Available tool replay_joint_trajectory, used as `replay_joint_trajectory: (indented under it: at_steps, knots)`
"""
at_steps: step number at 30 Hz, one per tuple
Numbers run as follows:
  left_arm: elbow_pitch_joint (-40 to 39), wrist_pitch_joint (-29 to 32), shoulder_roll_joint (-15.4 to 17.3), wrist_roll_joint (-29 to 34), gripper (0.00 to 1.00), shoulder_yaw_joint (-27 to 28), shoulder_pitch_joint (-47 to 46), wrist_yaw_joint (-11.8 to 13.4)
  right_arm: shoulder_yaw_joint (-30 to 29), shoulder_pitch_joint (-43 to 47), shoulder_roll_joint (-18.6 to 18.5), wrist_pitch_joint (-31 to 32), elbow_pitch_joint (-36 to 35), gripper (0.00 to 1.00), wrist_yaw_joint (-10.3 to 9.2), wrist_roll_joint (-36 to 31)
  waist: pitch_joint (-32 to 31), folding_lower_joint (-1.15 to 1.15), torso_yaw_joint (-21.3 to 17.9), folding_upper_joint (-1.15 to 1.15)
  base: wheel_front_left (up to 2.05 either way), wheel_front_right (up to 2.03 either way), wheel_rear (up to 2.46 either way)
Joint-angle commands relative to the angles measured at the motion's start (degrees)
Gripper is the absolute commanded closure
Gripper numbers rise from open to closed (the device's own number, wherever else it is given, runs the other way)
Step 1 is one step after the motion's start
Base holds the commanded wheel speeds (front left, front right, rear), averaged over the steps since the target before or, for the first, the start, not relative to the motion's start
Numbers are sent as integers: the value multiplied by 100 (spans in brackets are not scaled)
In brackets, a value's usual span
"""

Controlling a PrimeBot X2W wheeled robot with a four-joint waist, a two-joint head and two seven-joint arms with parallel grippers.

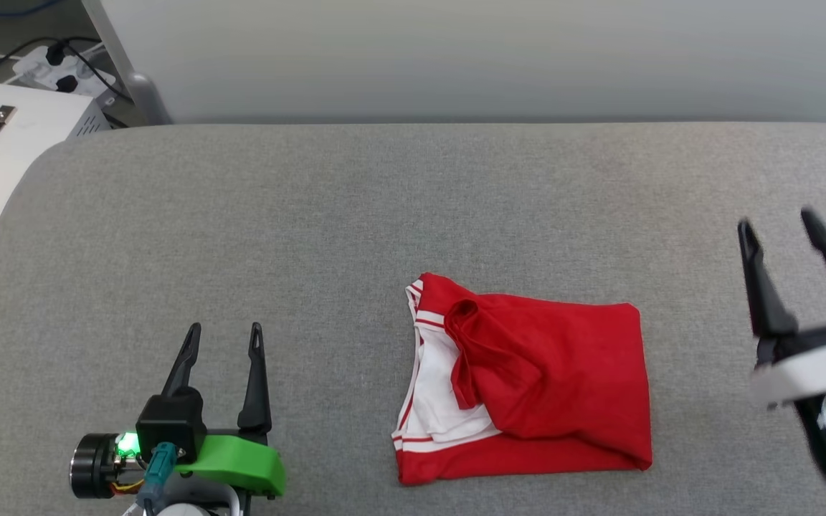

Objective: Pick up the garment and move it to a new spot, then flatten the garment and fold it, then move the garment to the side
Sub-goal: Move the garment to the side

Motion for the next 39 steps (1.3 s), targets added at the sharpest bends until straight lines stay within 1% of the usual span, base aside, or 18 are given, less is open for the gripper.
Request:
replay_joint_trajectory:
  at_steps: [1, 3, 6, 9, 10, 13, 15, 17, 19, 22, 26, 30, 34, 35, 37, 38, 39]
  knots:
    - [-7, -34, -11, 41, 0, 5, -85, -5, 112, -309, -199, 233, -88, 0, -5, 107, 90, 0, 2, 0, 0, 0, 0]
    - [-7, -34, -13, 46, 0, -8, -135, -13, 296, -678, -513, 724, -107, 0, -5, 433, 153, 0, 23, 0, 0, 0, 0]
    - [-1, -34, -15, 49, 0, -13, -197, -19, 671, -1114, -1018, 1817, -115, 0, -5, 1090, 220, 0, 62, 0, 0, 0, 0]
    - [3, -34, -19, 46, 0, -9, -245, -18, 970, -1384, -1436, 3052, -80, 0, -5, 1842, 282, 0, 107, 0, 0, 0, 0]
    - [2, -34, -22, 45, 0, -9, -256, -17, 1015, -1437, -1528, 3345, -72, 0, -5, 2015, 302, 0, 119, 0, 0, 0, 0]
    - [-4, -34, -31, 43, 0, -20, -300, -23, 1155, -1493, -1745, 4270, 19, 0, -5, 2532, 389, 0, 167, 0, 0, 0, 0]
    - [0, -34, -38, 39, 0, -26, -342, -28, 1243, -1439, -1791, 4814, 133, 0, -5, 2824, 448, 0, 202, 0, 0, 0, 0]
    - [7, -34, -48, 33, 0, -38, -396, -36, 1344, -1358, -1798, 5285, 222, 0, -5, 3102, 516, 0, 248, 0, 0, 0, 0]
    - [13, -34, -62, 34, 0, -65, -461, -45, 1463, -1265, -1814, 5612, 284, 0, -5, 3275, 590, 0, 310, 0, 0, 0, 0]
    - [4, -34, -85, 39, 0, -122, -553, -54, 1593, -1145, -1790, 5860, 385, 0, -5, 3465, 716, 0, 410, 0, 0, 0, 0]
    - [25, -34, -104, 32, 0, -154, -699, -76, 1725, -1086, -1667, 5884, 624, 0, -5, 3581, 905, 0, 546, 0, 0, 0, 0]
    - [35, -34, -127, 21, 0, -182, -803, -72, 1896, -1111, -1464, 5718, 952, 0, -5, 3624, 1079, 0, 656, 0, 0, 0, 0]
    - [76, -34, -149, 10, 0, -218, -873, -73, 2203, -1029, -1294, 5595, 1371, 0, -5, 3650, 1168, 0, 737, 0, 0, 0, 0]
    - [98, -34, -158, 7, 0, -231, -896, -67, 2350, -988, -1260, 5474, 1484, 0, -5, 3663, 1178, 0, 758, 0, 0, 0, 0]
    - [116, -34, -166, 0, 0, -232, -907, -60, 2442, -966, -1232, 5300, 1540, 0, -5, 3696, 1166, 0, 767, 0, 0, 0, 0]
    - [119, -34, -171, -5, 0, -219, -901, -51, 2504, -988, -1253, 5080, 1531, 70, -5, 3719, 1141, 0, 757, 0, 0, 0, 0]
    - [124, -34, -173, -6, 0, -212, -893, -50, 2556, -1013, -1279, 5008, 1511, 100, -5, 3761, 1119, 0, 749, 0, 0, 0, 0]
